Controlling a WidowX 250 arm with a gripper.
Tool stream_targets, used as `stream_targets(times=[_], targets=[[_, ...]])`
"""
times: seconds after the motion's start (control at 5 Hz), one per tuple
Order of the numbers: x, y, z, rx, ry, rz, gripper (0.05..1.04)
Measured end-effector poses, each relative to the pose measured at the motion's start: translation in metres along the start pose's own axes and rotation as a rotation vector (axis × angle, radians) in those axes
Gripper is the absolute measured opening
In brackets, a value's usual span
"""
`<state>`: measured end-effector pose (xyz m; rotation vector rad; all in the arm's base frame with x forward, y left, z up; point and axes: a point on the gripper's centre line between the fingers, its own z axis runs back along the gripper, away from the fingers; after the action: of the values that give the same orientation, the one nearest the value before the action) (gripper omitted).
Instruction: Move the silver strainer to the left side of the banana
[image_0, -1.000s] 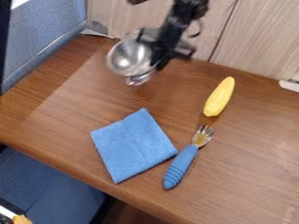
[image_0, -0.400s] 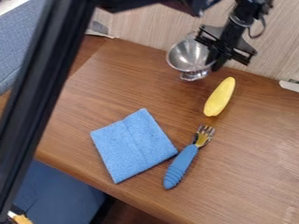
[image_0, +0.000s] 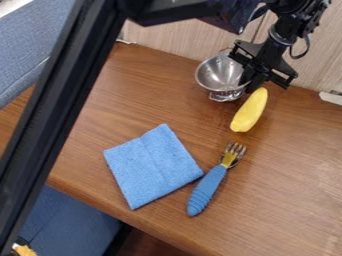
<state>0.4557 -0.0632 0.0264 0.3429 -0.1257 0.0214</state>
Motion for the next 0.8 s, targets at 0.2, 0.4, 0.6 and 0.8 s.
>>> stream_targets(times=[0.2,0.4,0.6,0.8], targets=[[-0.0036,-0.0004,-0.0063,0.010,0.027,0.003,0.102],[-0.0014,0.0012,-0.0045,0.019,0.026,0.026,0.273],[-0.0029,0.0011,-0.0100,0.033,0.034,0.030,0.548],[-0.0037,0.0015,-0.0122,0.041,0.039,0.039,0.854]])
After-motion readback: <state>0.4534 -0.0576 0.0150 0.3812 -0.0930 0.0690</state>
